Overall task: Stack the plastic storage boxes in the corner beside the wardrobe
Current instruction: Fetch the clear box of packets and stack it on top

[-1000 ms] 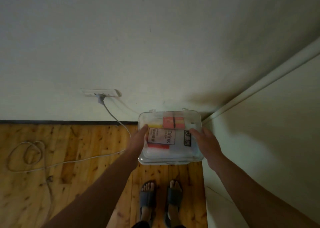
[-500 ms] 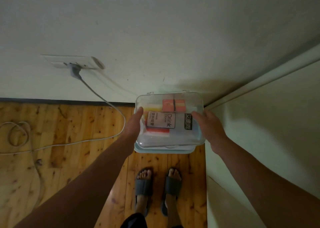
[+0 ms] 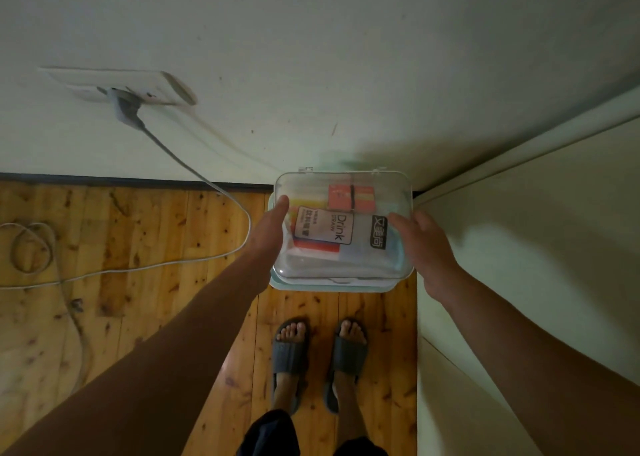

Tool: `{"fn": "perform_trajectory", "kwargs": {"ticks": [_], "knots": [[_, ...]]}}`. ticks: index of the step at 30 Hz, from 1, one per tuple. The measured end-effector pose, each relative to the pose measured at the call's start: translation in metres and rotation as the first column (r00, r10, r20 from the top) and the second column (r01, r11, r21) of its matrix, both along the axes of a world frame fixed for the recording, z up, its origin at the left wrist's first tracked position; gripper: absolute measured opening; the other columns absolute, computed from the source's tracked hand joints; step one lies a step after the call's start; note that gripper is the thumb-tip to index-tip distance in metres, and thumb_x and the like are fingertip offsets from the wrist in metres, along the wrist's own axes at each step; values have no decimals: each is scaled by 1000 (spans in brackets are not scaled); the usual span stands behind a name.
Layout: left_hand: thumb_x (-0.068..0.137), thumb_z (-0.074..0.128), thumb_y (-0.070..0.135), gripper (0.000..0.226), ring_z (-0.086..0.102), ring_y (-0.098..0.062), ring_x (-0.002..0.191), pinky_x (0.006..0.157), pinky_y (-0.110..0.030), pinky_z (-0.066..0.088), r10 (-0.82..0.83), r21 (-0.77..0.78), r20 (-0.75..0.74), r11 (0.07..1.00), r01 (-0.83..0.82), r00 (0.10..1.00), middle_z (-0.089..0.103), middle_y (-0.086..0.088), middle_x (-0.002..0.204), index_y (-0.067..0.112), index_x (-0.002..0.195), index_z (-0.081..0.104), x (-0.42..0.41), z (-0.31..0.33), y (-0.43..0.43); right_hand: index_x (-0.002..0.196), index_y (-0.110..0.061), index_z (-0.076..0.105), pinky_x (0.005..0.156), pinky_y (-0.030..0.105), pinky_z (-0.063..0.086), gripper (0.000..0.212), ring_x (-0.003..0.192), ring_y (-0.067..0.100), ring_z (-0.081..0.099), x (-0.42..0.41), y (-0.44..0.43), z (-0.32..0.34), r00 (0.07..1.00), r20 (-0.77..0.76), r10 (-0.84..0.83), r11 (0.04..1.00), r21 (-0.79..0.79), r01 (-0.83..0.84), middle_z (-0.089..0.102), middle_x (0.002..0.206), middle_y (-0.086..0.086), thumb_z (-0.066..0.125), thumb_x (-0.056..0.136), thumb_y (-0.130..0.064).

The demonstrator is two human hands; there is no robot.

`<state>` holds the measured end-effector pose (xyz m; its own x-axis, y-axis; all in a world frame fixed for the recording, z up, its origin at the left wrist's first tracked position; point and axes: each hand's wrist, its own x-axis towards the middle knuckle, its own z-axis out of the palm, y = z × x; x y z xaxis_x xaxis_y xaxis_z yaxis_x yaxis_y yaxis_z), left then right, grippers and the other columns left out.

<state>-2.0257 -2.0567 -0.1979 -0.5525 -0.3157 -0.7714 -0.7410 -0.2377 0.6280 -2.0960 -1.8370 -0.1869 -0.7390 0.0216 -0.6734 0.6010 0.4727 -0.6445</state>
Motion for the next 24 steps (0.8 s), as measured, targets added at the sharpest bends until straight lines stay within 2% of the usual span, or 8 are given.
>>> {"fn": "perform_trajectory", "kwargs": {"ticks": [3, 6, 10, 12, 14, 16, 20, 24], "knots": [[101, 36, 48, 30, 66, 6, 63, 55, -12, 49, -16, 19, 7, 1000, 16, 1000, 68, 24, 61, 32, 89, 58, 1, 0, 0, 107, -21, 59, 62, 28, 43, 29, 85, 12, 60, 0, 0, -2, 1000, 9, 2, 1000, -6, -2, 62, 93, -2, 58, 87, -43], [101, 34, 48, 30, 65, 7, 61, 45, -9, 46, -20, 21, 16, 1000, 20, 1000, 69, 24, 63, 32, 94, 59, 2, 1, 0, 111, -22, 58, 68, 31, 47, 33, 88, 15, 60, 1, 2, -2, 1000, 18, 15, 1000, -3, -15, 63, 96, -2, 57, 87, -44], [101, 34, 49, 33, 63, 4, 72, 57, -15, 43, 21, -7, 35, 1000, -20, 999, 71, 20, 71, 32, 98, 62, 3, -4, 0, 113, -24, 56, 77, 35, 51, 32, 92, 15, 60, 4, 4, -1, 999, 25, 29, 1000, -5, -29, 63, 99, -3, 57, 88, -45], [100, 35, 50, 39, 65, -3, 85, 64, -20, 47, 38, -1, 53, 999, -38, 998, 73, 11, 91, 26, 113, 63, 4, -1, 2, 113, -25, 55, 77, 35, 50, 31, 93, 14, 59, 5, 5, 0, 1000, 17, 20, 1000, -4, -20, 62, 99, -5, 56, 88, -44], [98, 39, 52, 48, 62, -18, 104, 84, -32, 50, 70, -14, 93, 998, -69, 993, 68, -2, 114, 20, 128, 58, 4, 5, 3, 115, -24, 55, 74, 34, 49, 33, 92, 13, 58, 7, 6, 4, 1000, 16, 24, 1000, 7, -24, 61, 98, -7, 55, 88, -43], [97, 41, 52, 50, 61, -23, 108, 86, -35, 50, 74, -27, 104, 997, -71, 992, 65, -6, 120, 19, 130, 57, 4, 10, 1, 116, -24, 56, 68, 31, 47, 34, 90, 11, 58, 9, 7, 9, 999, 12, 32, 999, 10, -32, 61, 98, -7, 55, 88, -44], [97, 42, 50, 38, 67, -10, 84, 58, -22, 48, 47, -46, 65, 998, -44, 997, 72, 3, 98, 23, 114, 64, 6, 20, -3, 115, -21, 59, 73, 33, 51, 35, 93, 16, 61, 10, 11, 20, 999, 1, 46, 999, 14, -46, 64, 103, 0, 54, 89, -43], [97, 46, 49, 26, 65, 1, 69, 55, -18, 45, 67, -82, 7, 994, -67, 998, 70, 18, 72, 35, 83, 63, 10, 30, -6, 107, -18, 60, 69, 32, 48, 30, 89, 16, 61, 11, 14, 33, 998, -24, 64, 998, 26, -64, 65, 98, -2, 53, 90, -41]]}}
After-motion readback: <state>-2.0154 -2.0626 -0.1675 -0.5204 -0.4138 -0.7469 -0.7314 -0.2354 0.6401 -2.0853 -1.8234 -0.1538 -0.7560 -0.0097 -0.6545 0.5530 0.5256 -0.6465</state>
